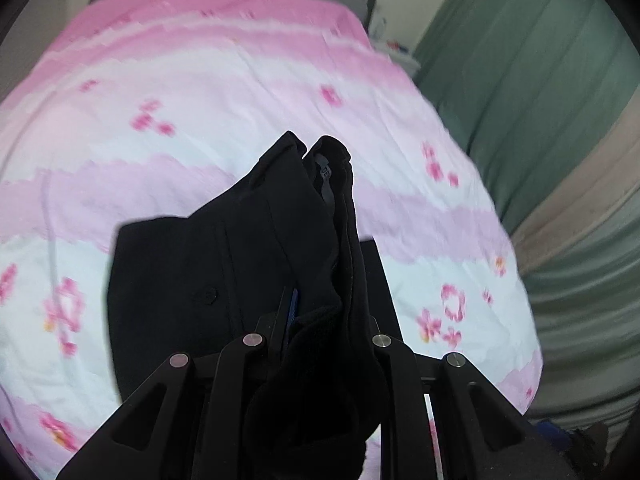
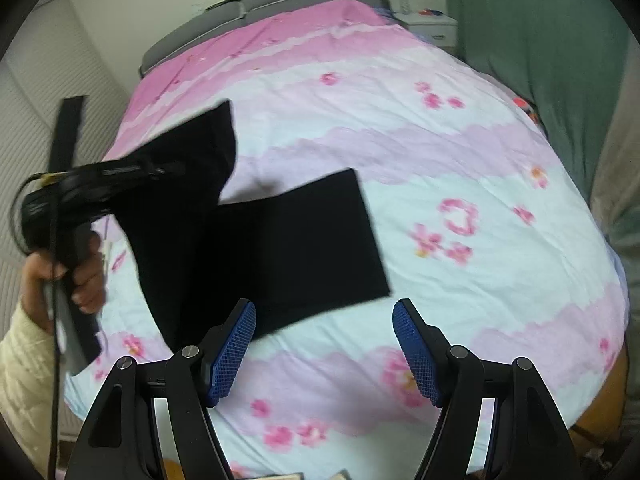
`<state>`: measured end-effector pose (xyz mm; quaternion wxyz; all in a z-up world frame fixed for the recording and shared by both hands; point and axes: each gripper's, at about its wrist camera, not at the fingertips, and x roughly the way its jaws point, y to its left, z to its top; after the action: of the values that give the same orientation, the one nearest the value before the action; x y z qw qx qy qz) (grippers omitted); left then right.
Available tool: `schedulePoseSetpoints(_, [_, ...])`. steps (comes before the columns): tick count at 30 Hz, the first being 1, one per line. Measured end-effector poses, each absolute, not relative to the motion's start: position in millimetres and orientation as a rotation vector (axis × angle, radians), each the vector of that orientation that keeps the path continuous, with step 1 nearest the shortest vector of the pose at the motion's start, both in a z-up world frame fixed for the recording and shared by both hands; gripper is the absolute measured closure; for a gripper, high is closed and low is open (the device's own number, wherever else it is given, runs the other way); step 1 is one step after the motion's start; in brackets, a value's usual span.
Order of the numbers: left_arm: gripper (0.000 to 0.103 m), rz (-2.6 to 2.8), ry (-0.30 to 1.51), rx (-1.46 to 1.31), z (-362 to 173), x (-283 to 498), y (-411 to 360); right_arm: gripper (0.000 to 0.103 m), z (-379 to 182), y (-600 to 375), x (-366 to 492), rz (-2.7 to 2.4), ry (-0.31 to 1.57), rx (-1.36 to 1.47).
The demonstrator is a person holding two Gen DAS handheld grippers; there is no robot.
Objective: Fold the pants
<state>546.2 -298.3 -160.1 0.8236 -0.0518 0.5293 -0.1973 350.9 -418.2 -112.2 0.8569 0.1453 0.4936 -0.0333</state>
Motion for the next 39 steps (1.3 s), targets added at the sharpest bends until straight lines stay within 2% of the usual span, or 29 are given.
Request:
schedulePoseSetpoints(9, [0.081,-0.407,1.249,0.092,-232.1,525.5,-390.3,0.031,-140.4,-491.6,318.6,-0.186,1.080,0.382])
schedulePoseSetpoints(12, [0.070,-0.423,1.280,0.131,-243.6,515.7,-406.7,0.031,-148.5,-506.6,312.4,-0.214,1.100,0.398])
schedulePoseSetpoints(13, [0.065,-0.437,1.294,0.138,-246.4,510.4,-411.1,0.031,-150.4,-510.5,311.6,-0.218,1.106,0.404])
schedulePoseSetpoints(14, [0.055,-0.457,1.305,0.145,-247.1,505.2,-414.4,0.031,-152.5,-514.0,311.2,-0.224,1.112,0.413])
schedulePoseSetpoints(15, [0.052,-0.475,1.311,0.144,-245.4,502.7,-415.3,0.031,-153.6,-516.3,311.0,-0.224,1.115,0.416])
schedulePoseSetpoints(19, [0.034,-0.542,1.247,0.114,-212.0,477.1,-403.8,0.031,-155.6,-518.3,317.8,-0.204,1.130,0.387])
schedulePoseSetpoints(25, [0.030,-0.405,1.180,0.197,-185.6,463.8,-356.5,0.031,-157.3,-504.8,342.9,-0.123,1.136,0.352])
schedulePoseSetpoints(33, [0.030,-0.122,1.280,0.169,-199.2,485.5,-304.3,0.032,-174.1,-465.3,403.7,0.067,1.132,0.318])
schedulePoseSetpoints(39, [0.030,-0.124,1.309,0.230,-216.7,493.6,-311.8,0.043,-207.7,-449.3,460.2,0.141,1.179,0.306])
